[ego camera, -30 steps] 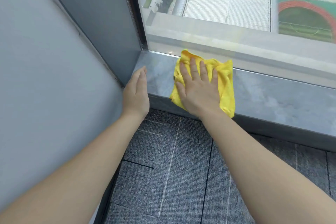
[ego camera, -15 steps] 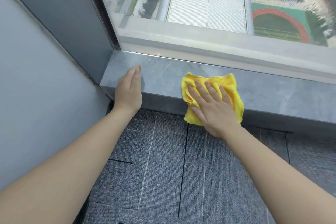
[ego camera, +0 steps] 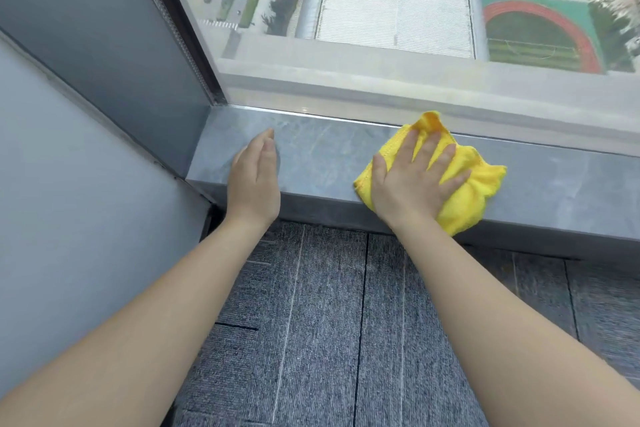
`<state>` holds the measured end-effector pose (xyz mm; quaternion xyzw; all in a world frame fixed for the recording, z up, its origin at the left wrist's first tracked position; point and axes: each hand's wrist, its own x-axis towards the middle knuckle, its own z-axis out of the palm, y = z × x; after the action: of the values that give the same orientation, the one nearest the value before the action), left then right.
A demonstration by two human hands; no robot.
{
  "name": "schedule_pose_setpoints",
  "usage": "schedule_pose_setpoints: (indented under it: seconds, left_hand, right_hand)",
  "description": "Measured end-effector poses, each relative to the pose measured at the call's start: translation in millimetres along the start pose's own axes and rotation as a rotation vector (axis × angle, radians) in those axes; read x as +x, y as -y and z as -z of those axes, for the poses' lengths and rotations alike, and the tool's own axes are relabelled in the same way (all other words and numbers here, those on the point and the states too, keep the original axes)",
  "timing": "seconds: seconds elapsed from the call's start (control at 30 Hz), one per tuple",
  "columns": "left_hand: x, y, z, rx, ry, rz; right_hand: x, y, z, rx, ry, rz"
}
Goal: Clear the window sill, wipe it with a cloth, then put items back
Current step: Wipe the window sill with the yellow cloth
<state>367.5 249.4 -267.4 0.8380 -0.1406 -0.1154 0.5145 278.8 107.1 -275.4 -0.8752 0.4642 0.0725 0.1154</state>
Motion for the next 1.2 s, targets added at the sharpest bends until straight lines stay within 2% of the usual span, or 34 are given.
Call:
schedule_pose_setpoints:
  seconds: [0.33,0.5,0.6,0.7,0.8,0.9,1.0,1.13,1.2]
  left_hand:
    - [-0.5,4.4,3.0,-0.043,0.02,0.013]
    - [-11.8,1.7,1.9,-0.06,0.034,0.004]
    - [-21.2,-2.7,-0.7,-0.075,0.032,-0.018]
    - [-29.9,-8.6,-5.2,-0.048,0.065,-0.036]
    - [-35.0,-14.0,-14.5,-0.019,0.086,-0.045]
    - [-34.0,-21.5,-26.5,0.01,0.09,-0.056]
    - [-26.9,-28.3,-36.9,-0.002,0.108,-0.074]
    - [-17.1,-26.8,-44.4,-0.004,0.156,-0.069]
    - [-14.0,-22.7,-44.0,-0.016,0.163,-0.072]
  right_hand:
    - [-13.6,15.9,-6.8,-0.123,-0.007,0.613]
    - [-25.3,-8.1,-5.2,-0.106,-0.016,0.821]
    - [-34.9,-36.3,-8.2,-0.011,-0.212,0.868]
    - [-42.5,-68.2,-3.7,0.123,-0.295,0.761]
    - [-46.2,-84.4,19.3,0.48,-0.306,0.469]
    - [-38.9,-97.2,35.1,0.695,-0.422,0.215]
    - [-19.2,-108.4,39.9,0.633,-0.45,0.108]
    - [0.7,-111.7,25.4,0.225,-0.103,-0.03]
    - [6.8,-104.4,18.3,0.053,-0.03,-0.079]
